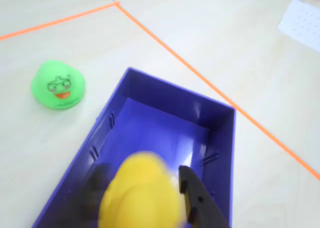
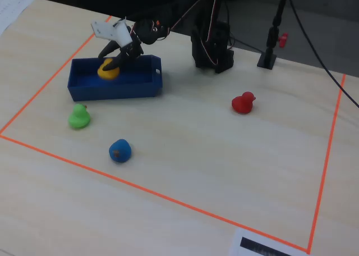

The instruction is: Grasp yellow duck and put it into box.

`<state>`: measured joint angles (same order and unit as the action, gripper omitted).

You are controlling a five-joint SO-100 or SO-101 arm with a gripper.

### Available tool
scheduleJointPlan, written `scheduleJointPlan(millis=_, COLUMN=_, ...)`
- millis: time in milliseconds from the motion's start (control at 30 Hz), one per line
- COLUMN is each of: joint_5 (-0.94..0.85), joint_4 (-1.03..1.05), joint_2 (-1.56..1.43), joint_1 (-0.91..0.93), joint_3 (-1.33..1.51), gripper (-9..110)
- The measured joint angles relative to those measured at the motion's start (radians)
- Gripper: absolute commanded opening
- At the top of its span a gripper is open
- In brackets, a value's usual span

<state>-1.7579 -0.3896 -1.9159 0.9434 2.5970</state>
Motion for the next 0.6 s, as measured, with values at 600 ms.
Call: scheduleJointPlan(millis=600, joint_5=0.525, joint_4=0.413, joint_2=-0.411, joint_1=-0.563, joint_3=-0.077, gripper=0)
